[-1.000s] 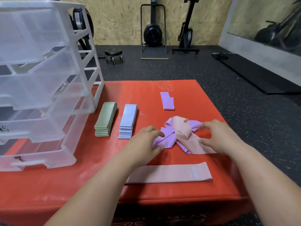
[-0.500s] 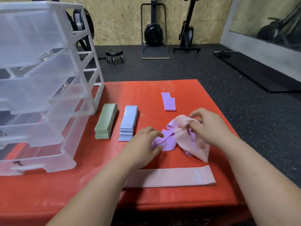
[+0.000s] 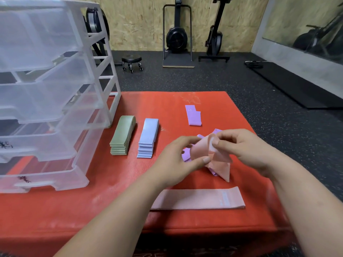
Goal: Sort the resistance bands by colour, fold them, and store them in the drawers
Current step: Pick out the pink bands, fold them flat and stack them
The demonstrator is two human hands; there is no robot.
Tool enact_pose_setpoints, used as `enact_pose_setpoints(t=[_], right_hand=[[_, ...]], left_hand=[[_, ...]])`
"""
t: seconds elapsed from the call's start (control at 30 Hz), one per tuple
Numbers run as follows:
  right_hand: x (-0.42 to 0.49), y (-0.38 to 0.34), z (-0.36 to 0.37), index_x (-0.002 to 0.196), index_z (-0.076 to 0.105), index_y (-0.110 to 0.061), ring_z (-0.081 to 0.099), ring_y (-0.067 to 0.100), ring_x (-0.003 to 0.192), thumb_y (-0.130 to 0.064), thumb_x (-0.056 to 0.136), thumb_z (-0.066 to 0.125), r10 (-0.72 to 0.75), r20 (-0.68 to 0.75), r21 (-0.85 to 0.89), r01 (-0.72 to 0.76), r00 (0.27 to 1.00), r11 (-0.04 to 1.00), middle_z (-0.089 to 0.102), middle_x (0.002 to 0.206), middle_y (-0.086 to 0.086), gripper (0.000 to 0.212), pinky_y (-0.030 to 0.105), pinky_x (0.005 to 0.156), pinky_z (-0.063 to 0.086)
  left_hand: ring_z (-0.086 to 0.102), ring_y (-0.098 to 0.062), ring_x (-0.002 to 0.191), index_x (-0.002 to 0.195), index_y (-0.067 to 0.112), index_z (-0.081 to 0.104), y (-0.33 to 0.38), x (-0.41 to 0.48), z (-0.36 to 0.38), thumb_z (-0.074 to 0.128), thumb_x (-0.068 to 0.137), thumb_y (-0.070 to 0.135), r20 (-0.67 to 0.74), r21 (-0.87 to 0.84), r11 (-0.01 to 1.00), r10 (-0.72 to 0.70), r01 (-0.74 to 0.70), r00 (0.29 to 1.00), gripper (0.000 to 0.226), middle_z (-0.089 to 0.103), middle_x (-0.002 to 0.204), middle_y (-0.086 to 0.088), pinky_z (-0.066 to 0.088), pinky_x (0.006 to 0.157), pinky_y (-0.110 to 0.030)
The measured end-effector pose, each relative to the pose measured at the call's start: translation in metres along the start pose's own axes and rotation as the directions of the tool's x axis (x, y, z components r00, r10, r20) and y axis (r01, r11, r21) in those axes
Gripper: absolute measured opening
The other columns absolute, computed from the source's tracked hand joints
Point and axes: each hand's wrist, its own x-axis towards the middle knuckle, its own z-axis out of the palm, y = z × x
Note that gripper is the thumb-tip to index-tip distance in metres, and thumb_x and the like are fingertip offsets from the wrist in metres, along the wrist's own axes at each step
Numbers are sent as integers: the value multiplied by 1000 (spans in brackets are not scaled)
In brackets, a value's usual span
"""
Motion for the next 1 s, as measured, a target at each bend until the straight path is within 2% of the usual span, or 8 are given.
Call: enact_pose_setpoints(t=[0.07, 0.2, 0.33, 0.43, 0.57, 0.7, 0.87, 1.0], right_hand=[[0, -1, 3, 108, 78, -21, 71, 12, 94, -23, 102, 66, -31, 22, 54, 30, 999, 998, 79, 104, 4, 13, 31, 87, 52], [9, 17, 1, 106, 74, -29, 59, 18, 77, -21, 100, 65, -40, -90, -69, 34, 995, 997, 69, 91, 27, 14, 45, 76, 46], [14, 25, 4, 94, 76, -25, 69, 19, 87, -11, 96, 62, -36, -142, -177, 10, 989, 984, 77, 89, -2, 20, 50, 89, 54], [18, 29, 7, 90, 75, -25, 73, 19, 84, -7, 95, 63, -42, -141, -248, 5, 989, 969, 77, 86, -7, 23, 51, 89, 57], [22, 23, 17, 108, 72, -27, 76, 18, 89, -31, 103, 64, -13, -122, -36, 9, 992, 999, 78, 97, -3, 10, 48, 93, 59], [25, 27, 29, 131, 62, -42, 67, -1, 103, -48, 94, 70, -63, -109, -273, 31, 992, 962, 68, 124, -22, 39, 35, 101, 53], [27, 22, 32, 128, 66, -34, 71, 16, 109, -11, 98, 69, -110, -21, -52, 109, 994, 993, 77, 105, -1, 38, 46, 103, 54], [22, 6, 25, 124, 67, -23, 71, 24, 95, -5, 100, 66, -131, -93, 140, 144, 987, 980, 74, 101, 17, 30, 40, 89, 56]], left_hand=[[67, -3, 113, 126, 34, 70, 3, 2, 4, 76, 97, 36, -18, -35, 999, -12, 12, 1000, 30, 74, 116, 20, 53, 99, -33], [69, -11, 84, 99, 26, 77, 7, 6, -1, 66, 105, 35, -74, -225, 968, -133, 113, 988, 15, 77, 90, 1, 58, 85, -51], [69, -31, 81, 91, 21, 73, 9, 5, -7, 60, 108, 39, -54, -339, 931, -166, 138, 985, 28, 75, 85, -11, 57, 84, -52], [59, -22, 78, 92, 16, 71, 8, 6, -11, 56, 111, 29, -66, -421, 895, -190, 145, 980, 27, 68, 83, -4, 50, 77, -39], [53, -14, 80, 92, 15, 71, 10, 6, -14, 55, 110, 32, -59, -449, 877, -219, 170, 974, 30, 63, 84, 3, 42, 75, -31], [55, -13, 82, 89, 21, 71, 13, 6, -16, 51, 112, 31, -15, -475, 862, -212, 180, 977, 32, 66, 85, 5, 44, 77, -30], [62, -10, 78, 98, 5, 67, 16, 5, -19, 47, 113, 27, -9, -508, 834, -254, 215, 967, 34, 71, 81, 6, 48, 75, -23], [72, -37, 90, 105, 2, 60, 6, 6, -23, 64, 101, 57, -17, -481, 842, -288, 244, 958, 55, 73, 85, -24, 50, 90, -40]])
